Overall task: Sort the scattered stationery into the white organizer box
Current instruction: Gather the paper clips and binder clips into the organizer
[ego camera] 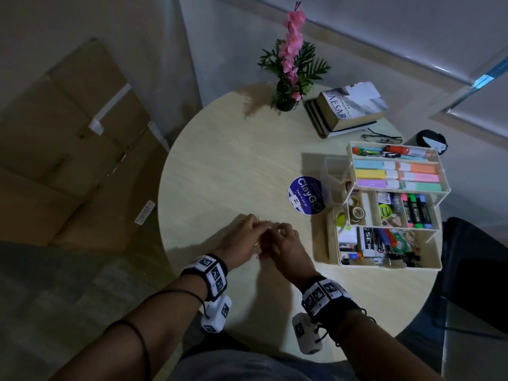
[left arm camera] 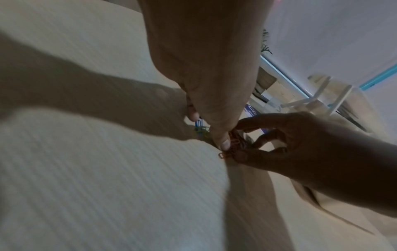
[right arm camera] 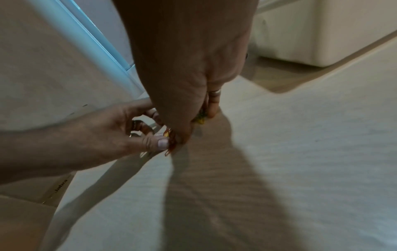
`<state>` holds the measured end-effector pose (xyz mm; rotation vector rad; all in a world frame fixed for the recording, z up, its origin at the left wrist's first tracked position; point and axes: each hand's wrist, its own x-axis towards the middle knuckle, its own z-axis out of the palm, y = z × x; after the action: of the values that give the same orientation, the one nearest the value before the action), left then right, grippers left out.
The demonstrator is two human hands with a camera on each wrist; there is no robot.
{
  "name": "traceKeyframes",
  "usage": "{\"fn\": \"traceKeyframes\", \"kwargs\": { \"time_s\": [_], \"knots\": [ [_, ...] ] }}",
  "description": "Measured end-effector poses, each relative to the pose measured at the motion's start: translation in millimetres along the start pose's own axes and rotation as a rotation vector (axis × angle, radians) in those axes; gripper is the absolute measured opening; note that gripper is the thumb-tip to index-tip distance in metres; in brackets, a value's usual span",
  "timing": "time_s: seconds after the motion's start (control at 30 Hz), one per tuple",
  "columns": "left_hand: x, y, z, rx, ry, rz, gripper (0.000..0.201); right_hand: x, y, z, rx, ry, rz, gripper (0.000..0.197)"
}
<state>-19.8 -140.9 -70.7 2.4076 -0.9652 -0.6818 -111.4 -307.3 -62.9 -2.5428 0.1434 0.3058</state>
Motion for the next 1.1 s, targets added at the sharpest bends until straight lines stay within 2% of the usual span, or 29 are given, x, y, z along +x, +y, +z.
{"fn": "traceKeyframes", "kwargs": {
  "time_s": [0.07, 0.1, 0.2, 0.37, 0.63, 0.87, 1.1],
  "knots": [
    [5.4, 3.4, 1.5, -0.016, -0.034, -0.007, 0.054, 2.5, -0.4, 3.4, 0.008, 0.018, -0.057, 0.032],
    [7.1, 4.9, 0.3, -0.035, -0.049, -0.037, 0.044, 3.9, 0.6, 4.5, 0.009, 0.025, -0.086, 0.027],
    [10.9, 5.6, -2.4, -0.029, -0.052, -0.046, 0.032, 6.5, -2.2, -2.7, 0.034, 0.041, -0.087, 0.014],
    [12.6, 4.1, -8.2, -0.069, -0.006, -0.024, 0.021, 7.9, 0.8, -5.4, 0.092, 0.029, -0.016, 0.013],
    [8.7, 1.1, -25.6, -0.277, 0.058, 0.000, 0.022, 7.2, 4.5, -15.3, 0.169, 0.103, -0.018, 0.007],
    [5.3, 2.6, -38.0, -0.439, 0.150, -0.004, 0.020, 0.9, 13.6, -31.9, 0.284, 0.212, 0.036, 0.015],
    [10.3, 22.3, -61.6, -0.469, 0.218, -0.002, 0.020, -7.3, 6.8, -53.9, 0.360, 0.281, 0.013, 0.008]
  ]
}}
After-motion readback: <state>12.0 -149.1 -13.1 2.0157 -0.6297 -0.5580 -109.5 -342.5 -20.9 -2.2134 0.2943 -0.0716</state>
